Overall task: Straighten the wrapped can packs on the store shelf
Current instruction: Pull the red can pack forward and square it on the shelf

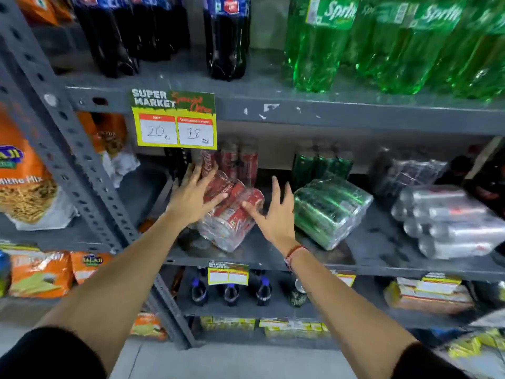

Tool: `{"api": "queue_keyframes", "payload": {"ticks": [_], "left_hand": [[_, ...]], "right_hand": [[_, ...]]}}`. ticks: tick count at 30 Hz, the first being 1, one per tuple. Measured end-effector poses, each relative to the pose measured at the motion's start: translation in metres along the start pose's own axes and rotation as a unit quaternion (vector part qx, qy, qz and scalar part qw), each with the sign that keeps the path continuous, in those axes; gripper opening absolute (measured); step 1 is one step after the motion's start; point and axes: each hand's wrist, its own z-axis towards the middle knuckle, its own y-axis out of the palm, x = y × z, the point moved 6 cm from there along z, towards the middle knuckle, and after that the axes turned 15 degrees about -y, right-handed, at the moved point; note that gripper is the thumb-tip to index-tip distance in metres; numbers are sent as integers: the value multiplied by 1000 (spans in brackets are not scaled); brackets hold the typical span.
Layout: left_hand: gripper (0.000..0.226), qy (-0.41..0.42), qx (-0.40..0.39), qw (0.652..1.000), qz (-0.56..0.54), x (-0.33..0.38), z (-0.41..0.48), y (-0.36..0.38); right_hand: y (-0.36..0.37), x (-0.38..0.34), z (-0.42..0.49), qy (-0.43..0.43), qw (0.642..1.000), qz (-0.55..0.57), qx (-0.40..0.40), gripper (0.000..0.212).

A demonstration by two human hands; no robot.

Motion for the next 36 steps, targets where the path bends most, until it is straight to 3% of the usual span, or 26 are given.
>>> {"api": "queue_keyframes", "payload": {"ticks": [2, 5, 6, 8, 11, 16, 19, 24, 30, 33, 36], "left_hand": [[82, -36, -78, 996, 8, -6, 12, 10], [83, -52, -124, 991, 16, -12, 23, 23], [85, -46, -121, 991, 28, -12, 22, 26], [89, -48, -110, 991, 54, -14, 25, 27], [87, -50, -103, 991, 66, -12, 25, 29], [83, -59, -82, 995, 18, -10, 10, 27], [83, -73, -27, 996, -42, -11, -8, 24], [77, -91, 123, 970, -191, -6, -64, 38], [80, -60, 127, 961, -237, -9, -72, 60], [85, -24, 104, 965, -238, -15, -76, 75], [85, -43, 75, 972, -218, -18, -76, 73]], "right_hand": [[29, 6, 8, 110, 977, 146, -107, 120], [59, 13, 19, 203, 930, 266, -151, 150], [65, 16, 21, 220, 917, 294, -154, 149], [67, 17, 25, 235, 898, 340, -153, 123], [62, 20, 26, 228, 904, 330, -146, 90], [55, 19, 20, 181, 920, 325, -123, 85], [46, 19, 19, 122, 939, 303, -105, 86], [19, -3, 16, -100, 977, 144, -118, 94], [26, -5, -3, -208, 969, 98, -89, 86], [39, -1, -13, -207, 971, 59, -105, 73], [39, 1, -15, -199, 973, 58, -100, 69]]}}
